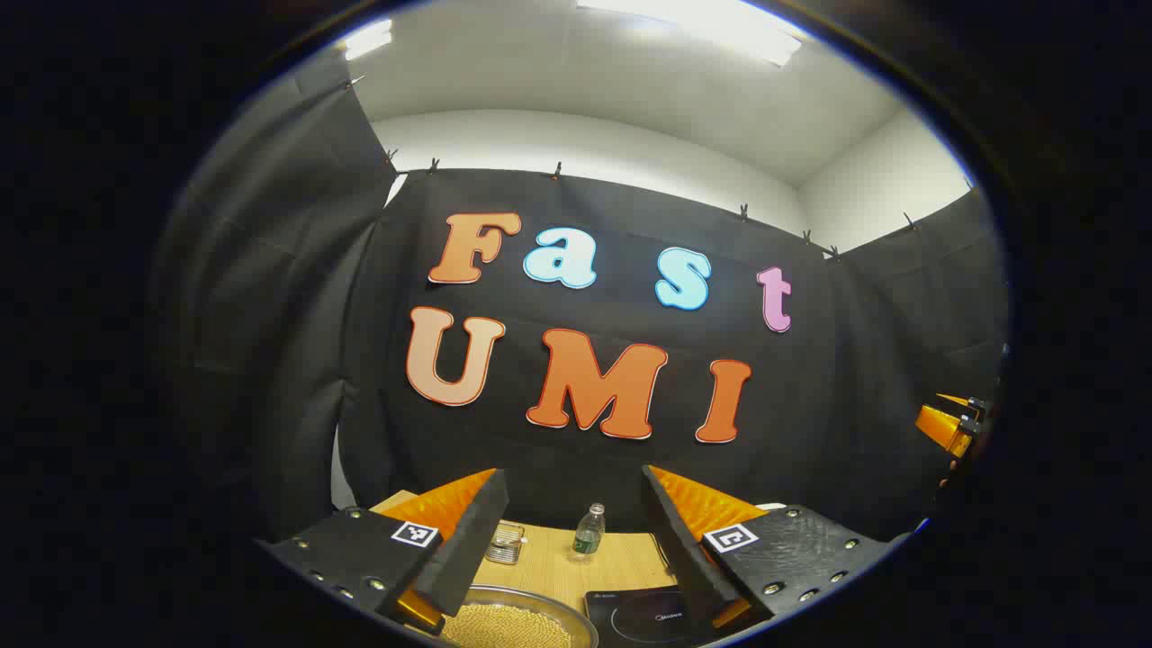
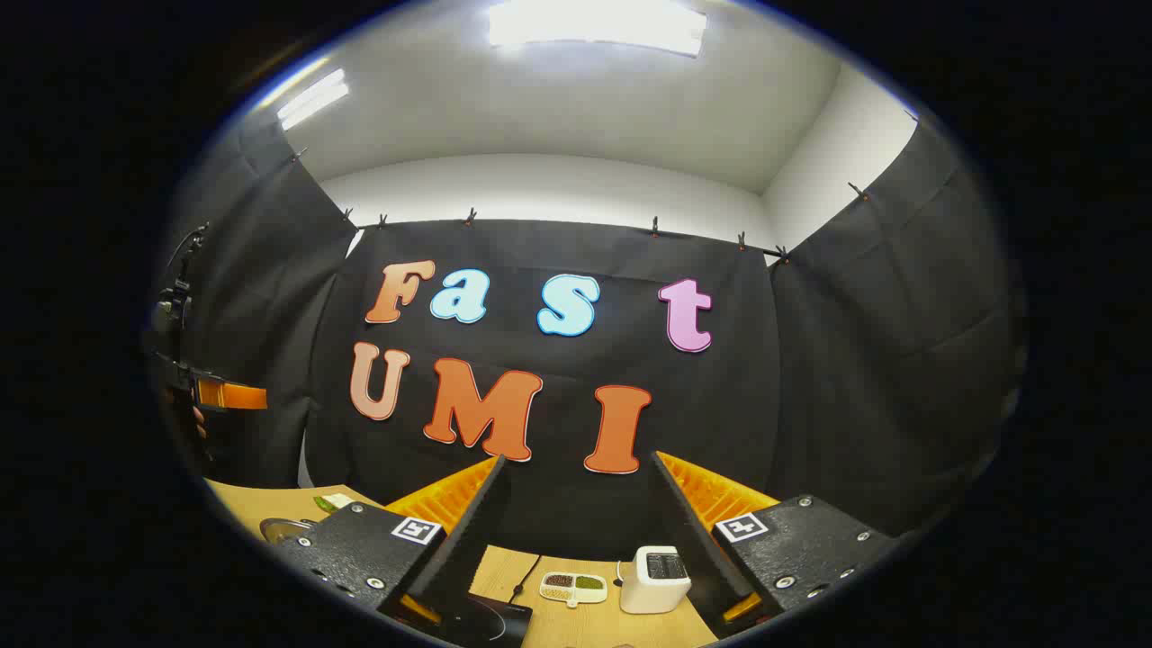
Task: First push the handle of the pot to place it horizontally, then grasp the pot with both hands and set it on the induction cooktop.
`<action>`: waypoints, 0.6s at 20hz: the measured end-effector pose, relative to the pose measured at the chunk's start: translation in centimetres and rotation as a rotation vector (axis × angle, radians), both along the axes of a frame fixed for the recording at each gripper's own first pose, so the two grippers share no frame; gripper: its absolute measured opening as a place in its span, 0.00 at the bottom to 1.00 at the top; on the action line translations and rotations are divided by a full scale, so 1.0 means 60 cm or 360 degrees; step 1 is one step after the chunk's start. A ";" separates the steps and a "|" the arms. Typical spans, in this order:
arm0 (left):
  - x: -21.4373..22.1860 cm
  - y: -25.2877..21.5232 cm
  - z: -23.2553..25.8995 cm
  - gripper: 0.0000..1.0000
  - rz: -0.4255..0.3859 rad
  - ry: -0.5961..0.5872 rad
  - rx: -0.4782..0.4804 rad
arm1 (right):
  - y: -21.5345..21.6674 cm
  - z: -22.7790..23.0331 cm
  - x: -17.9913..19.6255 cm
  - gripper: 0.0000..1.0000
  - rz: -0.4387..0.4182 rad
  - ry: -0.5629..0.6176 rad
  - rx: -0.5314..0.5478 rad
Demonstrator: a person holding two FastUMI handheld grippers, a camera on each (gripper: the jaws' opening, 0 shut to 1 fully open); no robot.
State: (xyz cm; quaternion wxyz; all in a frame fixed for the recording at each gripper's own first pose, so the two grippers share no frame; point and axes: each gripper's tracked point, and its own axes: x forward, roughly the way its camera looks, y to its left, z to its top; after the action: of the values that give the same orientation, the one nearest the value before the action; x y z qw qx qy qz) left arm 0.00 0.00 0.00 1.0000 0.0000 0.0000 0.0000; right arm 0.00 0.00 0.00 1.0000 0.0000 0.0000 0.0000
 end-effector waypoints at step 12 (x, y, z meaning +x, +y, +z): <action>-0.006 0.002 0.020 0.88 0.0006 -0.0105 0.0005 | -0.006 0.001 0.002 0.95 0.0003 -0.0026 0.0002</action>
State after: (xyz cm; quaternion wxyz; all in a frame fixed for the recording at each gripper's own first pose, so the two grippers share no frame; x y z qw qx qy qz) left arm -0.34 0.11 1.22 0.9995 0.0016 -0.0330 0.0018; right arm 0.10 -0.34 0.06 1.0000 0.0006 -0.0080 0.0008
